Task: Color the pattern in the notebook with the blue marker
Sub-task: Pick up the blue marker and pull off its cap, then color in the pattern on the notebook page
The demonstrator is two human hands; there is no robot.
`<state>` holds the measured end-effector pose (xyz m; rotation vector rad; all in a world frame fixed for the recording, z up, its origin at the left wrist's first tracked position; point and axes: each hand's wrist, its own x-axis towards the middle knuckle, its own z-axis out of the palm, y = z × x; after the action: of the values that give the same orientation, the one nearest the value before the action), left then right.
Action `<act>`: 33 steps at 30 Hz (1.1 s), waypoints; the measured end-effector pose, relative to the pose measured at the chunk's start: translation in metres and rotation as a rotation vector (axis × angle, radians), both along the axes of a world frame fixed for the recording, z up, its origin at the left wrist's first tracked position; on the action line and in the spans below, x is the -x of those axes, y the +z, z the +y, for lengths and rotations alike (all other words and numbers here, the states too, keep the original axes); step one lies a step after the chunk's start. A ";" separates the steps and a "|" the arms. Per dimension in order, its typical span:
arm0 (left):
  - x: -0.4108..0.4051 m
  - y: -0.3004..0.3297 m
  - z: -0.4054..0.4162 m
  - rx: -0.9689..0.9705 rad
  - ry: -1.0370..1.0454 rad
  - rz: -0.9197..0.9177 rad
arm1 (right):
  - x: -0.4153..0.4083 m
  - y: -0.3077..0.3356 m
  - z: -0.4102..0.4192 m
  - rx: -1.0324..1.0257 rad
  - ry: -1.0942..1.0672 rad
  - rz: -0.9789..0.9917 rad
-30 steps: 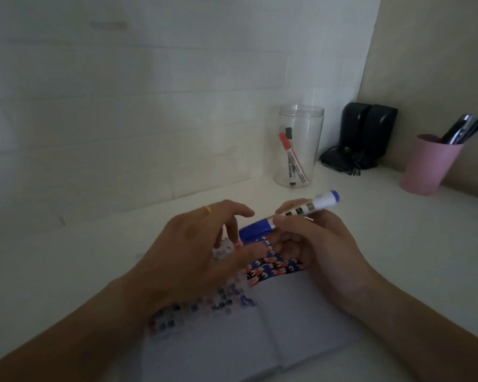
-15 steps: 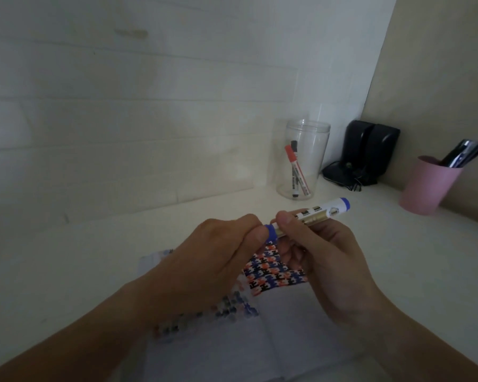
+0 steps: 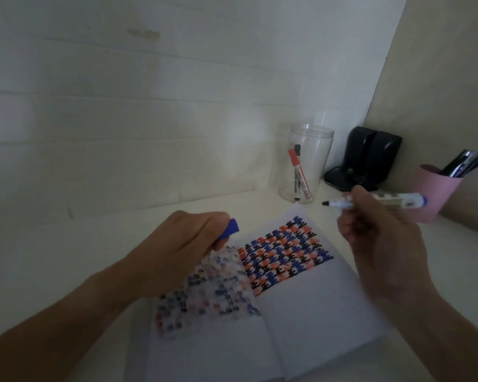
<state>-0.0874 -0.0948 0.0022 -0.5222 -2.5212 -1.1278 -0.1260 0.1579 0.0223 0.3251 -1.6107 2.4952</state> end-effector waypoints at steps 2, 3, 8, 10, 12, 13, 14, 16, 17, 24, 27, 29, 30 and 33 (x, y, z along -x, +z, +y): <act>0.002 -0.001 -0.003 0.117 0.051 0.168 | 0.000 -0.002 0.004 -0.052 -0.002 -0.013; 0.003 -0.003 0.000 0.113 0.044 0.184 | 0.000 -0.006 0.001 -0.089 0.000 -0.011; 0.006 -0.012 0.012 0.188 -0.036 0.073 | -0.001 -0.012 -0.011 -0.200 -0.023 0.028; 0.006 -0.015 0.012 0.205 -0.082 0.011 | -0.002 -0.010 -0.008 -0.209 -0.022 0.030; 0.008 -0.016 0.013 0.194 -0.111 -0.046 | -0.001 -0.005 -0.003 -0.233 -0.037 0.045; 0.008 -0.016 0.014 0.197 -0.119 -0.067 | -0.001 0.000 0.001 -0.254 -0.049 0.056; 0.008 -0.016 0.014 0.199 -0.124 -0.086 | -0.001 0.005 0.003 -0.271 -0.053 0.064; 0.010 -0.018 0.014 0.199 -0.140 -0.115 | 0.000 0.016 0.005 -0.306 -0.043 0.075; 0.010 -0.018 0.013 0.195 -0.151 -0.131 | 0.001 0.021 0.004 -0.325 -0.026 0.073; 0.019 -0.025 0.003 0.249 -0.166 -0.120 | -0.002 0.002 -0.024 -0.354 0.252 -0.150; 0.020 -0.027 -0.001 0.254 -0.182 -0.114 | -0.010 -0.023 -0.025 -0.392 0.264 -0.190; 0.023 -0.028 -0.004 0.259 -0.197 -0.114 | -0.014 -0.034 -0.020 -0.425 0.220 -0.211; 0.024 -0.028 -0.005 0.267 -0.205 -0.115 | -0.015 -0.038 -0.018 -0.439 0.199 -0.211; 0.027 -0.029 -0.008 0.297 -0.220 -0.107 | -0.018 -0.044 -0.017 -0.484 0.186 -0.120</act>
<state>-0.1145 -0.1025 -0.0270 -0.8545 -2.7976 -0.8732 -0.1079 0.1409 -0.0215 0.4019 -2.3285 2.2493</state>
